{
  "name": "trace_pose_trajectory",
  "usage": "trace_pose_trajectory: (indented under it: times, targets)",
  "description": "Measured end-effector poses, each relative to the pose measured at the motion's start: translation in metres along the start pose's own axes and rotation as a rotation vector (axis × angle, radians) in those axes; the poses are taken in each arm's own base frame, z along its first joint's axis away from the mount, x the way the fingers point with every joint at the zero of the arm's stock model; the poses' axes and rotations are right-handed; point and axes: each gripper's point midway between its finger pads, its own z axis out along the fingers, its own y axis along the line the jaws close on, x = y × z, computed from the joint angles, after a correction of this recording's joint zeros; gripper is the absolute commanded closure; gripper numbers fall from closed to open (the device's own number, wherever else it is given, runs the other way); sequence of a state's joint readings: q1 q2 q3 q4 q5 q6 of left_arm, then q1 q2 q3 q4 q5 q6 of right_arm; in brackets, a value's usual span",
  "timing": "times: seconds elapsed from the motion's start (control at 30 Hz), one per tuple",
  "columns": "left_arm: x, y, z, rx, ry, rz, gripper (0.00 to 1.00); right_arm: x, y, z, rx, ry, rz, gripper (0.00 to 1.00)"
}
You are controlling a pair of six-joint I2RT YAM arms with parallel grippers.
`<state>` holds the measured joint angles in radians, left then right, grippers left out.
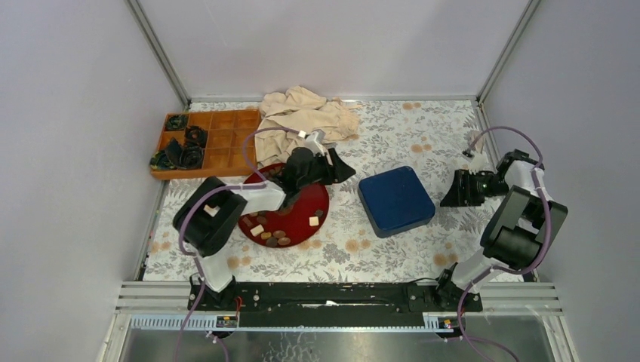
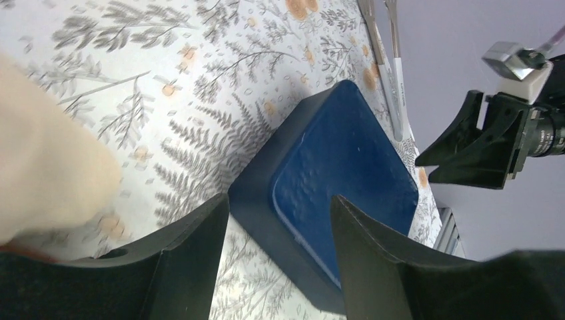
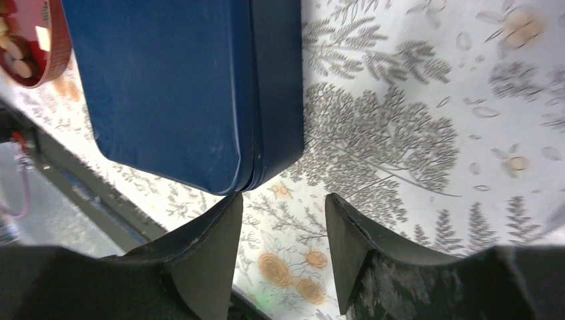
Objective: Pack the chocolate
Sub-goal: Adjust the packing box at the center of the board.
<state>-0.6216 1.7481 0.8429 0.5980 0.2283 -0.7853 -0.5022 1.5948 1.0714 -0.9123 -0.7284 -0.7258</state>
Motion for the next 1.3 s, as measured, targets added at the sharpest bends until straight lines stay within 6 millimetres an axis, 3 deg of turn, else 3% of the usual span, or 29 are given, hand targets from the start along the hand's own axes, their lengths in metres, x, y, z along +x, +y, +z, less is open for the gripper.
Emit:
trace_pose_trajectory:
  times: [0.17, 0.33, 0.9, 1.3]
  targets:
    - [-0.002, -0.003, 0.035, 0.037, 0.034, 0.046, 0.35, 0.021, 0.004, 0.012, -0.099, 0.083, 0.111, 0.44]
    - [0.011, 0.002, 0.055, 0.065, 0.097, 0.058, 0.35, 0.034, 0.009, 0.018, -0.154, 0.143, 0.168, 0.44]
    - [0.043, 0.005, 0.073, 0.151, 0.239, 0.041, 0.36, 0.027, -0.004, 0.029, -0.179, 0.152, 0.243, 0.50]
    - [0.058, 0.007, 0.067, 0.178, 0.270, 0.008, 0.36, 0.021, 0.002, 0.026, -0.229, 0.158, 0.255, 0.50]
